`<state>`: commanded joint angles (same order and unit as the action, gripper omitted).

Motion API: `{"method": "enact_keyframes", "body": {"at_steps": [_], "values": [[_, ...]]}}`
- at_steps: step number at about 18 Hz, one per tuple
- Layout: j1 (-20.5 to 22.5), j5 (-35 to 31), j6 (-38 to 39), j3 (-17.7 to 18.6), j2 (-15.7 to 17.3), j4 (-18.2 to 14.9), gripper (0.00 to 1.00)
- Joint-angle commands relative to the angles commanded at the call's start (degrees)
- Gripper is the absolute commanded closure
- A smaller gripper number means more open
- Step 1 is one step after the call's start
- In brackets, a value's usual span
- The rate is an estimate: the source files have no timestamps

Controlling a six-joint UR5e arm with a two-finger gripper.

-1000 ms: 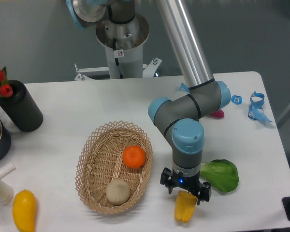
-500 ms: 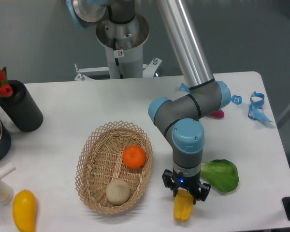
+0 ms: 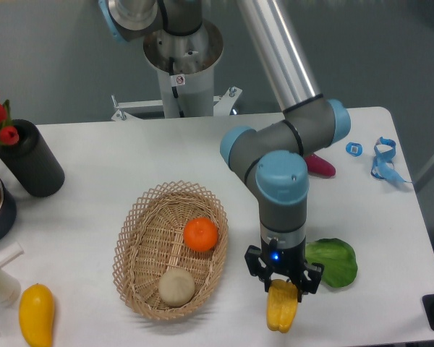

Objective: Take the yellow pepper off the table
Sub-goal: 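Lift the yellow bell pepper up off the table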

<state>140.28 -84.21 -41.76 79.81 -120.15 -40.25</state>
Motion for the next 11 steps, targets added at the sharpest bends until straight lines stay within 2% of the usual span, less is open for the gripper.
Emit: {"method": "enact_keyframes", "body": {"at_steps": [5,8,11], "values": [[-0.9,7.3,4.0,-1.7,4.0,0.0,0.72],[-0.7,11.9,4.1,-0.4,7.6,-0.2,0.72],[0.3,14.6,2.0,2.3,9.4,-0.2,0.71]]}}
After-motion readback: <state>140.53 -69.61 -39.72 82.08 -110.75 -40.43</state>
